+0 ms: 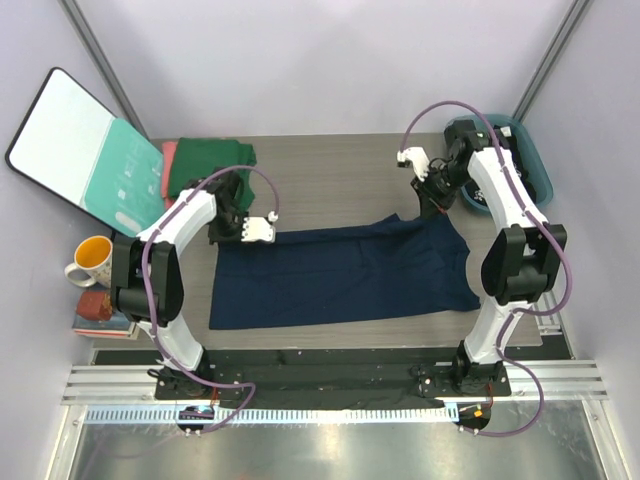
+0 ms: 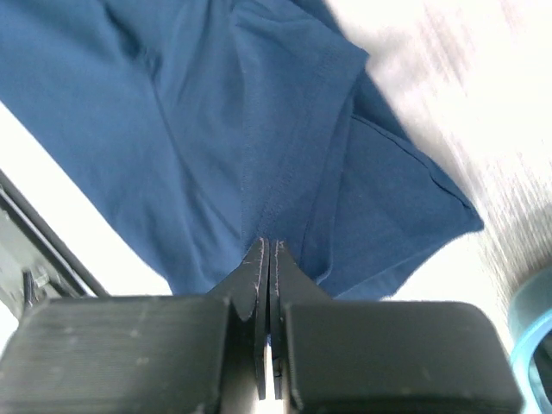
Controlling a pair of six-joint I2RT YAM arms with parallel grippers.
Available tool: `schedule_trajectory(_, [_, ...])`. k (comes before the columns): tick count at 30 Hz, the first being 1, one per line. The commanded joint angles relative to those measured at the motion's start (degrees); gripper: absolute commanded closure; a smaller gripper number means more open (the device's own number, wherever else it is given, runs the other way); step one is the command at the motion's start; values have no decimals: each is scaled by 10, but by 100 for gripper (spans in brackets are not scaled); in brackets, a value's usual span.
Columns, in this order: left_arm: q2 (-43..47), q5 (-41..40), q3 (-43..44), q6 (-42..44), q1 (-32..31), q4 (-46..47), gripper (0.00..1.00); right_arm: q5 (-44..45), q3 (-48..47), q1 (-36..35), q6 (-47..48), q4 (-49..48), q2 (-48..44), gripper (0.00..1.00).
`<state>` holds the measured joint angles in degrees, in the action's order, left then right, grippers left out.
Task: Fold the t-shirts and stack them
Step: Fold the other side of the tshirt into a rectangle
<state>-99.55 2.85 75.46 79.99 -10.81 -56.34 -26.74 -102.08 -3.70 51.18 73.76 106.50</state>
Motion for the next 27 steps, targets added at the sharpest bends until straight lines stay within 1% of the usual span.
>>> schedule_trajectory(1, [35,-9,-22,11,0,-1,100,39,29,1,79,54,-52,99])
schedule_trajectory(5, [44,-10,-40,15,0,15,100,63,71,0,111,54,-74,99])
schedule_trajectory(17, [70,-14,-70,30,9,29,100,124,130,9,168,33,-104,99])
schedule_trajectory(23, [76,-12,-80,32,18,33,100,134,139,28,180,25,-107,99])
schedule_trajectory(27, [88,7,-80,22,19,32,100,130,152,29,191,25,-116,99])
